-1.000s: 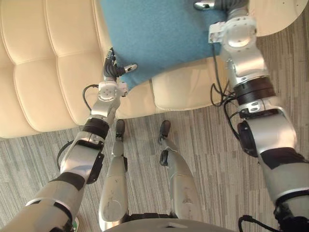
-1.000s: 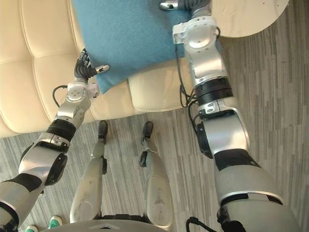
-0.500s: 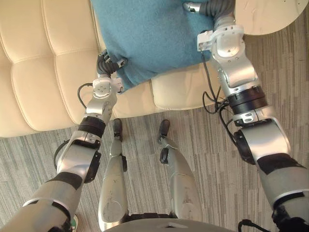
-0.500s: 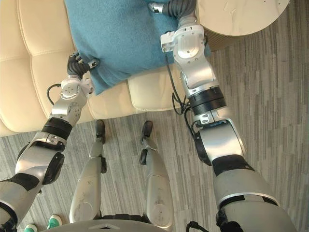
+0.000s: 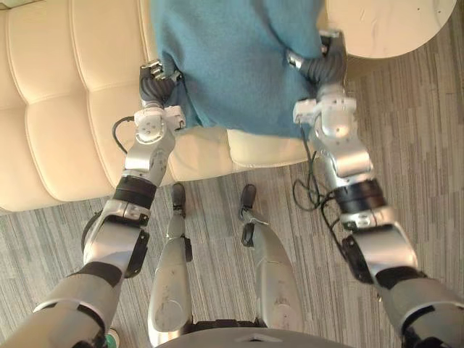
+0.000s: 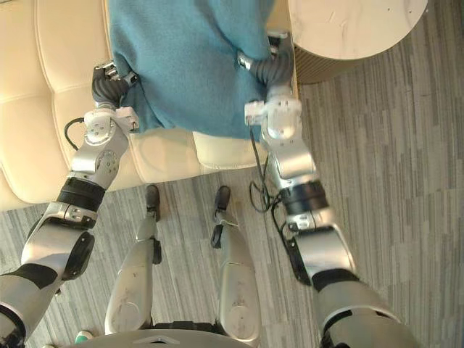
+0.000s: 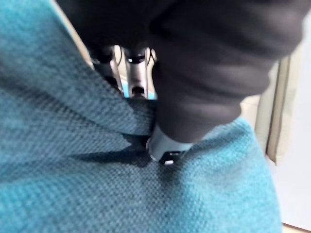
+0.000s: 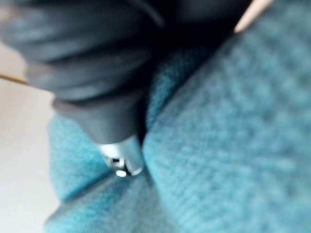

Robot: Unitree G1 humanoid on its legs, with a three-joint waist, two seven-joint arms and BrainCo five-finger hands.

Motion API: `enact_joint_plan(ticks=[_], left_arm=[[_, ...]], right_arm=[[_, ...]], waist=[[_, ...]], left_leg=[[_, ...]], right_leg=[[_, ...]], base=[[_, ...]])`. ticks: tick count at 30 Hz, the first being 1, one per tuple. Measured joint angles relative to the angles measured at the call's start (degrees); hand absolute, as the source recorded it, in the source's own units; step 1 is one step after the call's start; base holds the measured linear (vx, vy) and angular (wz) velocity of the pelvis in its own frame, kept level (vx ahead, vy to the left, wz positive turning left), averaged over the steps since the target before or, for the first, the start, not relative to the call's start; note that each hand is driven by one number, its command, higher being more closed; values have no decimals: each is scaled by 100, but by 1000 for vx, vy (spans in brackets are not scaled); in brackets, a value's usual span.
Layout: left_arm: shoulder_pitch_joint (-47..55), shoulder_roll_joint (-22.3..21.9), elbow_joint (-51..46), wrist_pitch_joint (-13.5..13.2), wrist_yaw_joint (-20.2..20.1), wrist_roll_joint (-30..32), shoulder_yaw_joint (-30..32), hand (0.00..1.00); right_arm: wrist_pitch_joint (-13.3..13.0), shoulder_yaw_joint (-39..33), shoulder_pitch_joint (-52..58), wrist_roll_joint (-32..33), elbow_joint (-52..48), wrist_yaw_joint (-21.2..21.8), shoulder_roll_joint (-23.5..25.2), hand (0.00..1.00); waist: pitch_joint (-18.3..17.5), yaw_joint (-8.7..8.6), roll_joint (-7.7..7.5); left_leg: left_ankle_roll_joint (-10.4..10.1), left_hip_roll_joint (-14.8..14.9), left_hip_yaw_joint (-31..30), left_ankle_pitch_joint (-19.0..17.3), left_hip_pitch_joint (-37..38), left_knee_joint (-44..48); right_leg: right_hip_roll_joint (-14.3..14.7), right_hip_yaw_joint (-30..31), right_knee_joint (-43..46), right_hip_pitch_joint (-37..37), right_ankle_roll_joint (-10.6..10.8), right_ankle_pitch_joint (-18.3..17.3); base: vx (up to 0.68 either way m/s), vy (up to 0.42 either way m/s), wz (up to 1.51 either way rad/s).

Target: Pick up cushions and gather them together orderly.

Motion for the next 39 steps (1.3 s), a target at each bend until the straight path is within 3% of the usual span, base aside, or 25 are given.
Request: enact_joint_plan(ticks=[4,10,13,16,21,28,39], left_arm=[[633,-51,-817,-4,12,440,-44,100],[1976,-613,-1952,-3,126,899,-18,100],[3114,-1017,-2616,-3,132,1172,-24,100],[4119,-1259,-3021,-4,131,1347,-34,100],[4885,-1267,-3153,-22,38,1453,-79,100],[5627,-1243,-3113,-63,-292,1452,-79,100],[6011,-1233,-2790,-61,-494,1559,-71,100]], right_arm=[[-10,-323,1100,-7,-586,-13,543,100],[-61,-460,2529,130,-1550,-49,1379,100],[-135,-289,3482,128,-2051,-23,1666,100],[-243,-66,4158,108,-2098,105,1774,100],[-343,-1,4744,98,-2096,512,1805,100],[-376,-4,5286,99,-1850,881,1854,100],[-336,-80,5469,-68,-1449,912,1882,100]], waist=[[-6,-27,1],[-25,-31,19],[-417,-42,95],[-832,-36,234],[-1253,-40,462],[-1681,-118,456],[-2073,-179,469]], left_leg=[[15,-35,-1,-69,289,10],[36,-61,-16,-200,824,23],[1,-66,-82,-346,964,49],[16,-50,-140,-390,1216,-1],[44,-42,-208,-452,1603,-118],[95,-45,-303,-565,1938,-124],[98,-31,-316,-582,2013,-166]], right_leg=[[-40,-13,37,281,34,-107],[-67,-79,13,866,74,-229],[-66,-188,-30,1075,97,-341],[-44,-227,-191,1407,118,-380],[8,-340,-569,1959,187,-332],[143,-351,-1561,2746,269,71],[254,-354,-2292,3152,254,367]], base=[[12,-38,4],[23,-20,2],[76,-24,9],[130,-5,7],[102,11,6],[46,39,0],[2,5,0]])
